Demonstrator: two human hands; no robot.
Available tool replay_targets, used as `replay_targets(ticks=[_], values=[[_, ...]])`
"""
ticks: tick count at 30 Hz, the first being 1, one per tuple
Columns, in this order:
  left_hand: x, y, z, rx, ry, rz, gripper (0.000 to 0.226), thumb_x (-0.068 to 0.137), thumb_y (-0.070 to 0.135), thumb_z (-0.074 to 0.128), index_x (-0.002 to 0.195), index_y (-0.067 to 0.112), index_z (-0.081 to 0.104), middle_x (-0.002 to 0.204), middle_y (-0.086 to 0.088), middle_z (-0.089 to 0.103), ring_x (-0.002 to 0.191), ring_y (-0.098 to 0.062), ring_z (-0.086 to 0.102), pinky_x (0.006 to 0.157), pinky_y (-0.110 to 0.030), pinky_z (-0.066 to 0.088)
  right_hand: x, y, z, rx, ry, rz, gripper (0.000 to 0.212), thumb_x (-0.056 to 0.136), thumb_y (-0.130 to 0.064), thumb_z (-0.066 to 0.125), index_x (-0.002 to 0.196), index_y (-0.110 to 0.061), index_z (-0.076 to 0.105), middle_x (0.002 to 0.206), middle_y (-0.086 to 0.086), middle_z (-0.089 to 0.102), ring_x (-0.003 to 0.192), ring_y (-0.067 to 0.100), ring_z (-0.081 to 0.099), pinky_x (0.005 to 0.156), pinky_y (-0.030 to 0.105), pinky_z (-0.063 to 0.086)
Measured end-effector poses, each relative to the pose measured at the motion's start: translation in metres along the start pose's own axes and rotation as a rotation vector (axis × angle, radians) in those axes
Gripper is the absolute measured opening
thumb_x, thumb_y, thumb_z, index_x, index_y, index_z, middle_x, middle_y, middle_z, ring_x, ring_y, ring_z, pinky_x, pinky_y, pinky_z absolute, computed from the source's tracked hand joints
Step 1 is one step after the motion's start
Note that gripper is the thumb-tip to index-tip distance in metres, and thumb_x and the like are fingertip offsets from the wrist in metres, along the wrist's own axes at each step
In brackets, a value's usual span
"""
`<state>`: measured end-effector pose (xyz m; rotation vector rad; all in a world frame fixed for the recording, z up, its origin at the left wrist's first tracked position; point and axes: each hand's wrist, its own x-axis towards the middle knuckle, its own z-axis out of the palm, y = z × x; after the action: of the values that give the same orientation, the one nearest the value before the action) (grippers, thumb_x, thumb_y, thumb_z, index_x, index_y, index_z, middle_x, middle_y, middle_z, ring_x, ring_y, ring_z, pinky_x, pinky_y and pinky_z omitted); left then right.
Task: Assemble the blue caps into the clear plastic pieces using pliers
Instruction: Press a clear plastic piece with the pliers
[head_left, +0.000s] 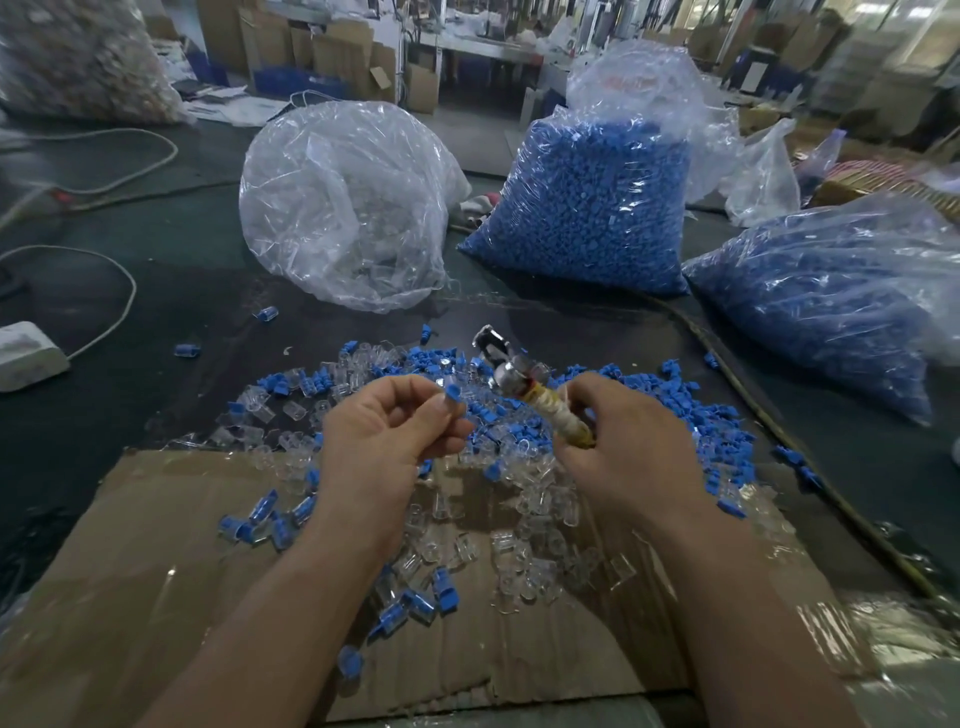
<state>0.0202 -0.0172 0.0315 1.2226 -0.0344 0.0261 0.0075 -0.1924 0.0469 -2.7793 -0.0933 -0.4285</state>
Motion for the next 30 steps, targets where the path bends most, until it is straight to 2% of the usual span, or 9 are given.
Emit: replay_targets(ticks=[5, 8, 11, 15, 18, 21, 25, 27, 30], values=[[-0.0016, 0.0008, 0.0016, 0.0, 0.027, 0.073, 0.014, 0.081, -0.005, 0.056, 0.076, 0.008, 0.059, 0.061, -0.001, 0.068, 0.056, -0.011, 0.066, 0.052, -0.017, 0.052, -0.0015, -0.0046, 0.0009, 0.097, -0.091, -0.028, 0.028, 0.076, -0.021, 0.059, 0.098, -0.029, 0.045, 0.083, -0.02, 0.04, 0.068, 0.0, 0.039, 0.058, 0.014, 0.025], [-0.0013, 0.0007, 0.0013, 0.007, 0.042, 0.092, 0.015, 0.081, -0.005, 0.055, 0.076, 0.009, 0.06, 0.06, 0.0, 0.068, 0.056, -0.01, 0.065, 0.053, -0.017, 0.052, -0.0015, -0.007, 0.0015, 0.075, -0.137, -0.055, 0.034, 0.078, -0.022, 0.061, 0.109, -0.024, 0.048, 0.094, -0.014, 0.041, 0.074, 0.001, 0.039, 0.064, 0.021, 0.027], [0.0003, 0.0, 0.001, -0.003, 0.066, 0.095, 0.016, 0.081, -0.005, 0.056, 0.076, 0.009, 0.06, 0.06, 0.001, 0.068, 0.055, -0.009, 0.064, 0.053, -0.017, 0.052, -0.002, -0.0087, 0.0023, 0.061, -0.158, -0.07, 0.036, 0.079, -0.024, 0.06, 0.113, -0.023, 0.047, 0.096, -0.012, 0.041, 0.079, 0.004, 0.038, 0.071, 0.023, 0.027], [0.001, -0.0009, 0.0012, 0.005, 0.062, 0.098, 0.016, 0.082, -0.005, 0.056, 0.076, 0.009, 0.06, 0.06, 0.002, 0.067, 0.055, -0.008, 0.064, 0.053, -0.016, 0.052, -0.0023, -0.0093, 0.002, 0.078, -0.176, -0.072, 0.034, 0.079, -0.022, 0.06, 0.111, -0.022, 0.048, 0.094, -0.011, 0.042, 0.076, 0.0, 0.037, 0.066, 0.019, 0.027], [0.0005, -0.0017, 0.0015, 0.016, 0.051, 0.099, 0.016, 0.082, -0.006, 0.056, 0.076, 0.009, 0.06, 0.06, 0.001, 0.067, 0.056, -0.009, 0.064, 0.053, -0.017, 0.052, -0.0025, -0.0092, 0.0021, 0.086, -0.19, -0.065, 0.031, 0.079, -0.022, 0.06, 0.108, -0.023, 0.048, 0.095, -0.01, 0.045, 0.087, 0.008, 0.045, 0.073, 0.023, 0.03], [0.0008, -0.0014, 0.001, 0.015, 0.046, 0.1, 0.017, 0.081, -0.006, 0.056, 0.076, 0.01, 0.06, 0.059, 0.002, 0.067, 0.056, -0.008, 0.064, 0.054, -0.017, 0.052, -0.0023, -0.009, 0.0024, 0.089, -0.205, -0.077, 0.026, 0.079, -0.023, 0.059, 0.098, -0.028, 0.043, 0.089, -0.012, 0.044, 0.085, 0.008, 0.045, 0.076, 0.024, 0.033], [0.0001, -0.0003, 0.001, 0.027, 0.036, 0.105, 0.014, 0.081, -0.004, 0.057, 0.076, 0.01, 0.06, 0.06, 0.004, 0.067, 0.057, -0.007, 0.064, 0.054, -0.016, 0.052, -0.0024, -0.0086, 0.002, 0.022, -0.125, -0.119, 0.024, 0.075, -0.021, 0.061, 0.084, -0.03, 0.041, 0.071, -0.017, 0.037, 0.072, 0.003, 0.033, 0.065, 0.018, 0.025], [-0.0005, 0.0001, 0.0017, 0.039, 0.033, 0.116, 0.015, 0.081, -0.003, 0.057, 0.075, 0.01, 0.06, 0.06, 0.004, 0.067, 0.057, -0.007, 0.064, 0.054, -0.016, 0.052, -0.0026, -0.0094, 0.0005, -0.039, -0.075, -0.142, 0.024, 0.072, -0.022, 0.063, 0.08, -0.03, 0.041, 0.065, -0.019, 0.033, 0.068, 0.004, 0.03, 0.063, 0.019, 0.02], [-0.0012, 0.0002, 0.0024, 0.066, 0.032, 0.135, 0.016, 0.08, -0.003, 0.057, 0.075, 0.011, 0.06, 0.06, 0.004, 0.067, 0.058, -0.007, 0.065, 0.055, -0.016, 0.052, -0.0029, -0.0109, -0.0001, -0.026, -0.092, -0.133, 0.023, 0.073, -0.021, 0.063, 0.079, -0.028, 0.042, 0.067, -0.017, 0.037, 0.071, 0.009, 0.036, 0.062, 0.016, 0.021]])
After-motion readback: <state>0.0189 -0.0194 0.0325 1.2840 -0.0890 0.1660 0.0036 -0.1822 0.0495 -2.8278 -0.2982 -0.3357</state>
